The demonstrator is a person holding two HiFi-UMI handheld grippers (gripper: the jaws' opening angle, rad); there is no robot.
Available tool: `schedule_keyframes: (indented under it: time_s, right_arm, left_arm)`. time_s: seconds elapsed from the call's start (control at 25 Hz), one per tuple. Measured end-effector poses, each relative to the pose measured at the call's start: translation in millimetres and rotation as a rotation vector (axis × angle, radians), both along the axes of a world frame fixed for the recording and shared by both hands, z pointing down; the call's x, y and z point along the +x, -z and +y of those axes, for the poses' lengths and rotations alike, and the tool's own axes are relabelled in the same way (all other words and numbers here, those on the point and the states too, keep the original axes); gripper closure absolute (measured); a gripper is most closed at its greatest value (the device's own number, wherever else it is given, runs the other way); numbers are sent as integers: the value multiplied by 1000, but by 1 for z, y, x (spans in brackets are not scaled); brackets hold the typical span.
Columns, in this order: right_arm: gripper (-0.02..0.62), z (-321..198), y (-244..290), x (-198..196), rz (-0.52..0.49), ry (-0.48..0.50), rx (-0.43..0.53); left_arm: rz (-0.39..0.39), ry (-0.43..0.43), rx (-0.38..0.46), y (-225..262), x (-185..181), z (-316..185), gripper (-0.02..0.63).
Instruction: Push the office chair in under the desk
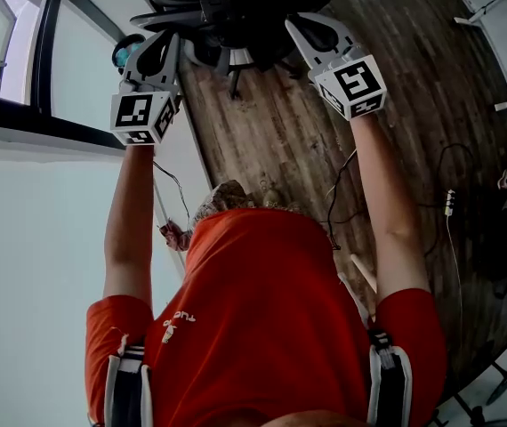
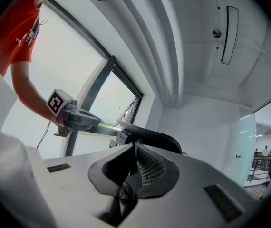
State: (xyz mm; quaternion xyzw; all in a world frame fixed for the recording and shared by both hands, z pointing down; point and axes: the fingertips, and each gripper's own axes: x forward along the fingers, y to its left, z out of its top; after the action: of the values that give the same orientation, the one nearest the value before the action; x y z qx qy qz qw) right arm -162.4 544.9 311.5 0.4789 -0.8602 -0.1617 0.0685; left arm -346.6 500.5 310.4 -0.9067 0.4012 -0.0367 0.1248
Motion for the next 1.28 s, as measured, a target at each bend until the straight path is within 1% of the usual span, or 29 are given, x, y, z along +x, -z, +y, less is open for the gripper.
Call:
schedule_keyframes:
  time_s: [0.04,0.12,0.24,0.36,0.48,0.6,0.72,0.8,0.92,1.04,1.16,1.28]
  right_arm:
    - [566,-3,-3,4,14,-6,-9]
    - [565,-10,-9,10,40,-19,-30]
    - [555,-24,-15,17,93,-34,-47]
    - [494,-43,-26,24,164,-38,-82]
    - [443,-62,-39,34,243,-42,-135]
    - [400,-85,-55,46,350,-47,-186]
    - [362,-107,-72,58,475,-50,-231]
    - [350,-119,-83,67,537,-54,-267]
    - [339,-135,-95,76,582,-50,-316]
    - [330,-145,-109,79,622,-42,-370]
    - [323,-151,-128,81,695,-22,-428]
    - [319,-157,-145,83,778,-3,-475]
  left_arm:
    - [-12,5,6,-1,-2,-4,584]
    - [-47,12,4,-4,-8,-14,549]
    - [-122,13,-1,-13,-17,-32,499]
    - [-209,14,2,-25,-29,-54,463]
    - [-273,25,5,-32,-40,-80,438]
    - [-344,22,-8,-43,-49,-106,410]
    - [-435,-1,-15,-54,-57,-133,381]
    - [-499,-20,-20,-62,-61,-150,369]
    - [-598,-59,-12,-75,-63,-172,349]
    - [-713,-118,9,-93,-62,-185,330]
    - [-825,-163,0,-111,-60,-190,323]
    - [-923,-189,5,-127,-56,-199,322]
